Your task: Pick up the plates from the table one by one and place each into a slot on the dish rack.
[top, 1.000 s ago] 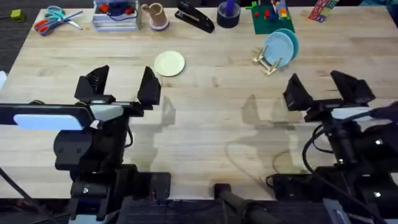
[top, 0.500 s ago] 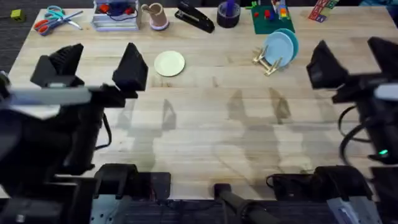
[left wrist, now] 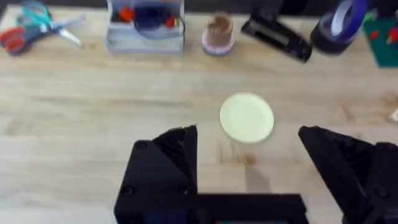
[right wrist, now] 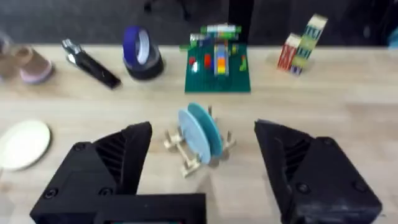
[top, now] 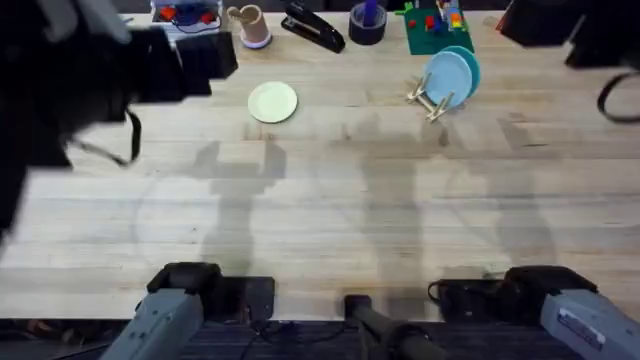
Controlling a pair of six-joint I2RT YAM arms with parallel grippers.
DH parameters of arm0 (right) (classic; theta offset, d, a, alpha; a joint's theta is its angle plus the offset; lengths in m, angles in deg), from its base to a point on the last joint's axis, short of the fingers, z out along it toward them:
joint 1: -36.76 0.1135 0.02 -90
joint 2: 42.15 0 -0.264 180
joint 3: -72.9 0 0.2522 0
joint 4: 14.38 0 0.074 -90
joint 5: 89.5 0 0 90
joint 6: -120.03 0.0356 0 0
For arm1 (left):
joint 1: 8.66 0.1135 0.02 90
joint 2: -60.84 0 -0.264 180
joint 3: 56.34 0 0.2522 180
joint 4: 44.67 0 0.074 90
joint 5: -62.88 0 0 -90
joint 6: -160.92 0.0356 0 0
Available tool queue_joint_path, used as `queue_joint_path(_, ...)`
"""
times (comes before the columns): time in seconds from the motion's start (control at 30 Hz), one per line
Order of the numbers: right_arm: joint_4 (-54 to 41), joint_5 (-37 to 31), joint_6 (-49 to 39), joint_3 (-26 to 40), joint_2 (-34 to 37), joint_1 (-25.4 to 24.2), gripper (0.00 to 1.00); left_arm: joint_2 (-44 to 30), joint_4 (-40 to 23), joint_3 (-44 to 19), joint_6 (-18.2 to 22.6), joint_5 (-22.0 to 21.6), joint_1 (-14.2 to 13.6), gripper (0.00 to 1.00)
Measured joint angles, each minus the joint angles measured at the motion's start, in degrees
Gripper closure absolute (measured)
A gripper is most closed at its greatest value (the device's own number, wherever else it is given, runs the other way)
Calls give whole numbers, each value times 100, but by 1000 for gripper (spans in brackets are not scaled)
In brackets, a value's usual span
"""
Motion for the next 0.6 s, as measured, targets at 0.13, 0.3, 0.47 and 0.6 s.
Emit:
queue_joint_path(0.13, -768, 0, 0, 848, 849, 0, 7, -1083, -890, -1026, 0, 46, 0, 8)
queue_joint_path(0.3, -1562, 0, 0, 1587, 1594, 0, 7, -2157, -1661, -1990, 0, 69, 0, 8)
queue_joint_path(0.47, -1913, 0, 0, 2006, 2070, 0, 7, -2957, -1937, -2495, 0, 83, -1, 8)
queue_joint_path(0.6, -1917, 0, 0, 2009, 2076, 0, 7, -3077, -1887, -2503, 0, 83, 0, 8)
